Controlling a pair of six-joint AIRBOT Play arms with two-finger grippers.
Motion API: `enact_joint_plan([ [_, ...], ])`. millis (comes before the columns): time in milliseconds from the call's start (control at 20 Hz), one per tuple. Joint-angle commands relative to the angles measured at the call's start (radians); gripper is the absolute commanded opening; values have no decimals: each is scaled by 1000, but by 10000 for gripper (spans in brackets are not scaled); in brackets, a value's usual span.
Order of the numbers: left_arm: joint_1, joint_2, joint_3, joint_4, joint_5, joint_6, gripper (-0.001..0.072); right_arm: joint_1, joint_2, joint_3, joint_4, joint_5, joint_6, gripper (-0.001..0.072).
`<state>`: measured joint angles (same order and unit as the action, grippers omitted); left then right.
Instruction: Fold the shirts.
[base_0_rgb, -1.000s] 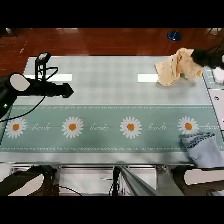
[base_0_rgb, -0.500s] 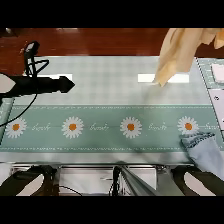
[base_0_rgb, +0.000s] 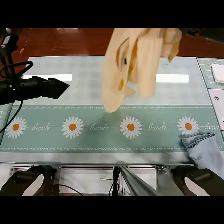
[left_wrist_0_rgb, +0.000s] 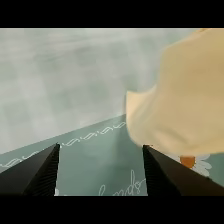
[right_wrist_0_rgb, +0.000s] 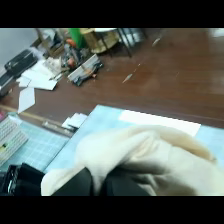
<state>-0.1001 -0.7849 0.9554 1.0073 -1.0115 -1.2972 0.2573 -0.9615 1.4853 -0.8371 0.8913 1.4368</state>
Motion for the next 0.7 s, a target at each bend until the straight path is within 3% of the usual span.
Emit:
enact_joint_plan([
  [0,0,23,0,-26,-59,2,609,55,-18,0,-90,44,31,22],
  [300,0,21,0,-66,-64,2,609,55,-187,0,-323,247,29,23],
  [500,0,2,-1,-66,-63,2,609,58,-385,0,-348,394,29,23],
  [650,0,-25,-2,-66,-63,2,609,76,-519,0,-349,428,16,39],
])
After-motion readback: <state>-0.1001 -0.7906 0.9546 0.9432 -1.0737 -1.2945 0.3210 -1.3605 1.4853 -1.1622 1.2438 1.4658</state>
